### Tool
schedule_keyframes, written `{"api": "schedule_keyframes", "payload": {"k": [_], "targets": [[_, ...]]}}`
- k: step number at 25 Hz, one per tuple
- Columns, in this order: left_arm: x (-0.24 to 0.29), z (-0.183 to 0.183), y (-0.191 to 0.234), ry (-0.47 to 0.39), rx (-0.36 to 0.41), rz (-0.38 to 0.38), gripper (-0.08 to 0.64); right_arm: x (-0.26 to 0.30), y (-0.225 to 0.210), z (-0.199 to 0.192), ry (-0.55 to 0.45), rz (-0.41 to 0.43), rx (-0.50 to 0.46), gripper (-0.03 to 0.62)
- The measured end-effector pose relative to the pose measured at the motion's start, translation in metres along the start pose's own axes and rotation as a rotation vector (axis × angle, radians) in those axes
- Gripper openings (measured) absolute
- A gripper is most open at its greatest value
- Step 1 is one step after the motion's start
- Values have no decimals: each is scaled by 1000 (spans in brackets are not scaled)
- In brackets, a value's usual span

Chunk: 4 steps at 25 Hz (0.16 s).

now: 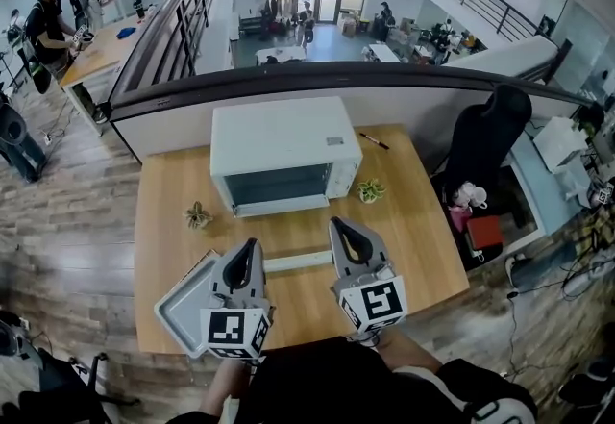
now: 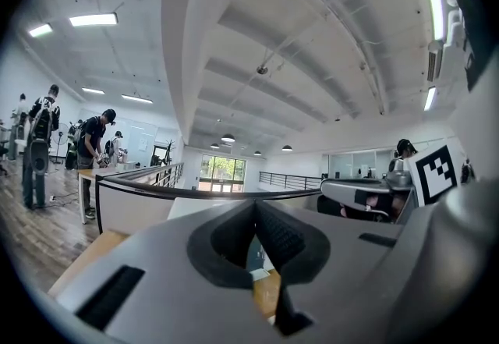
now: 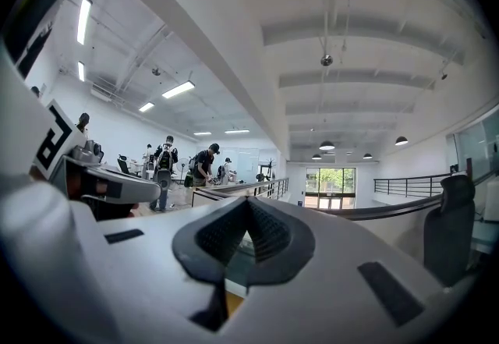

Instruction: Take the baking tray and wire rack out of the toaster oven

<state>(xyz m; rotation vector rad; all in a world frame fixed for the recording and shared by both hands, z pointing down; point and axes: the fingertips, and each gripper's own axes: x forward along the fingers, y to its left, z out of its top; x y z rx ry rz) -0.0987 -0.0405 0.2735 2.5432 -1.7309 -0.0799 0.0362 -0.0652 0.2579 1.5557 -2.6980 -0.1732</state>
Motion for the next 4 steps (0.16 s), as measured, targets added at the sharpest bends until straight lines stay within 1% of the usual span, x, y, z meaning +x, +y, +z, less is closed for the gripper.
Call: {"api": "schedule_keyframes", "payload": {"k": [4], "targets": [[0,-7,-1,11,-19,-3,21,-1,1,-5,17,-7,12,6]]}}
